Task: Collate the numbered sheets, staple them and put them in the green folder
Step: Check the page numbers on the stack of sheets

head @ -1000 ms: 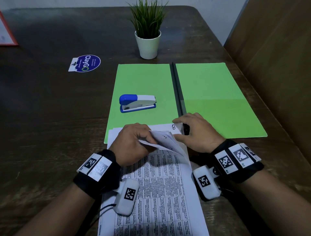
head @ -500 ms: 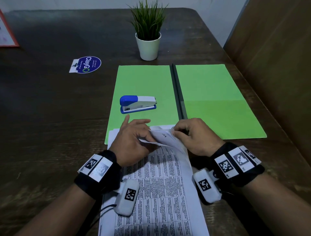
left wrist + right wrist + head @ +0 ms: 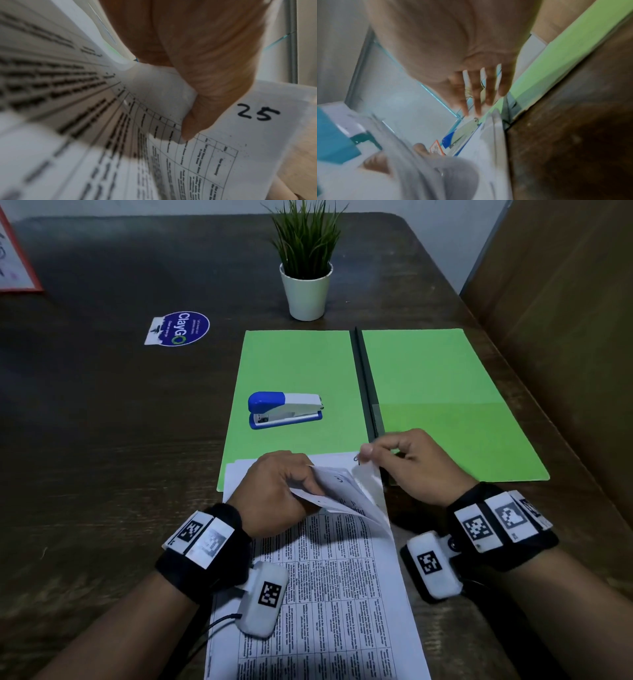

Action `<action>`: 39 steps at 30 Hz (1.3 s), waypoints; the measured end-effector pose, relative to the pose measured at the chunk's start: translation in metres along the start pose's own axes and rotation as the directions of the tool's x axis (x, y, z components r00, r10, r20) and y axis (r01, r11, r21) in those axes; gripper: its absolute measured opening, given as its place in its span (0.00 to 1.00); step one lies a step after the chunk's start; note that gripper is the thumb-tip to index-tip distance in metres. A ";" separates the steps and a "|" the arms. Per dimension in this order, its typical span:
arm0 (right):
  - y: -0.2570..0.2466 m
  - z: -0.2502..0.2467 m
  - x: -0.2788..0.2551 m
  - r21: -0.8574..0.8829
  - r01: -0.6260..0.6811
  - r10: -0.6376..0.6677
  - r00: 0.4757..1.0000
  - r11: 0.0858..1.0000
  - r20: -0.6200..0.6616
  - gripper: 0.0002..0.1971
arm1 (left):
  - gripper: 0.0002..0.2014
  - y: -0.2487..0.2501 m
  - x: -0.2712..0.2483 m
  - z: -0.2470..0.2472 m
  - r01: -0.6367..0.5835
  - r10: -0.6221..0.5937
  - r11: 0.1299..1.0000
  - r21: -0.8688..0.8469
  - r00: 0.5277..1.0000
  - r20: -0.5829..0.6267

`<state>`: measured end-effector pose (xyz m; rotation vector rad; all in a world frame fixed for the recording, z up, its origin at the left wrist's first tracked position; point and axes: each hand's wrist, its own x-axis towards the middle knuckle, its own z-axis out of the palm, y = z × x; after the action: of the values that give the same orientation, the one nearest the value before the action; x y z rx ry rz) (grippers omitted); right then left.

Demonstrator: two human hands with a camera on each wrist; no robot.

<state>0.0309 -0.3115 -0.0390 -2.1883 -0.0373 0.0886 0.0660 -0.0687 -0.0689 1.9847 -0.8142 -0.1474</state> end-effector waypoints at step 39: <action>0.001 0.012 0.002 -0.324 -0.094 0.054 0.990 0.941 -0.131 0.14 | 0.04 -0.003 0.000 0.000 0.020 -0.020 1.000 -0.003 1.000 0.001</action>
<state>0.0321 -0.3021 -0.0465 -2.5270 0.1064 -0.0091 0.0671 -0.0677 -0.0710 1.9905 -0.7938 -0.1610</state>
